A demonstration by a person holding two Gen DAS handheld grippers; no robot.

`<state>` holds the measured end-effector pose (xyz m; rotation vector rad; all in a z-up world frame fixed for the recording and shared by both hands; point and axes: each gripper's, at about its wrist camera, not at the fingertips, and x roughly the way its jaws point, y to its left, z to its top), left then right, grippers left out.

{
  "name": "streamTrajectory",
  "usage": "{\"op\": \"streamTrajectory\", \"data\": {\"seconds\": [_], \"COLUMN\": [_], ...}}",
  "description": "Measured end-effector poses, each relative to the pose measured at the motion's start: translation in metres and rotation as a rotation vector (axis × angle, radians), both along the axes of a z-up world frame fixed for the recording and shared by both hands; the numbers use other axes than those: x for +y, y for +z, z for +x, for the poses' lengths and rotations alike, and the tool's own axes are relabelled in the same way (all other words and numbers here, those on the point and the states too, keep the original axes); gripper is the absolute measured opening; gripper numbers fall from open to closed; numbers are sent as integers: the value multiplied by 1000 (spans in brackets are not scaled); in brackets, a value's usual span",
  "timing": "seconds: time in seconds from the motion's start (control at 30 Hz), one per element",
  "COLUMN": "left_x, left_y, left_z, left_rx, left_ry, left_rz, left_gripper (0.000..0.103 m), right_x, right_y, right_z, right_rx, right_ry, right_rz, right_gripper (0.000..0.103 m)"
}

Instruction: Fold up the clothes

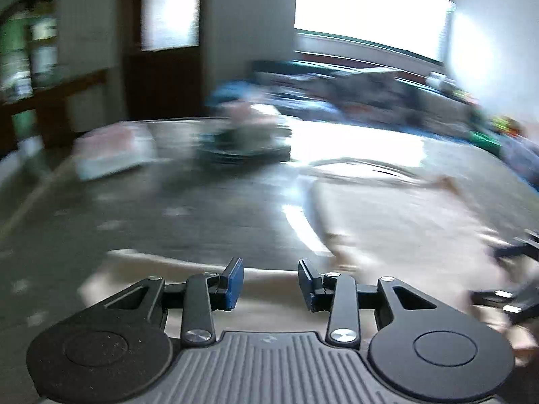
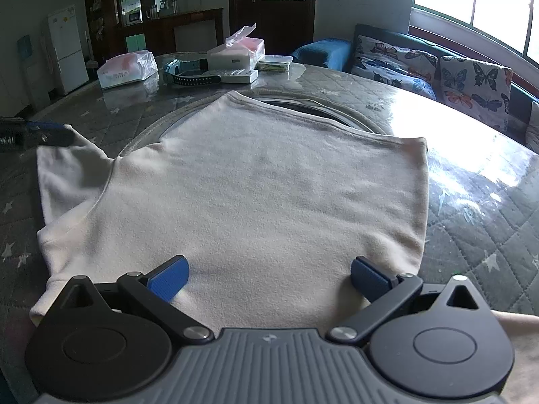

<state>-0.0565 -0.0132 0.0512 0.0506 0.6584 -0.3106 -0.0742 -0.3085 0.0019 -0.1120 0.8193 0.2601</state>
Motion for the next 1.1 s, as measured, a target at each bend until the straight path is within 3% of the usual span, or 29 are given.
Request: {"op": "streamTrajectory", "data": {"seconds": [0.17,0.3,0.4,0.63,0.87,1.0,1.1], "left_x": [-36,-36,-31,-7,-42,-49,-46], "left_y": [-14,-28,-35,-23,-14,-24,-34], "left_z": [-9,-24,-34,-22,1,19,28], "left_rx": [32,21,-46,3,-1,55,88], "left_ry": [-151,-175,-172,-66,-143,-164,-133], "left_rz": [27,112,198,111,11,-88,-87], "left_gripper": [39,40,44,44,42,29,20], "right_x": [0,0,0,0,2,3,2], "right_y": [0,-1,-1,-2,-1,-2,-1], "right_z": [-1,-2,-2,-2,-2,-2,-2], "right_rx": [-4,-12,-15,-17,-20,-21,-20], "right_ry": [0,2,3,2,-2,-5,-4], "right_rz": [0,3,3,2,0,-1,0], "right_gripper": [103,103,103,103,103,103,103]}}
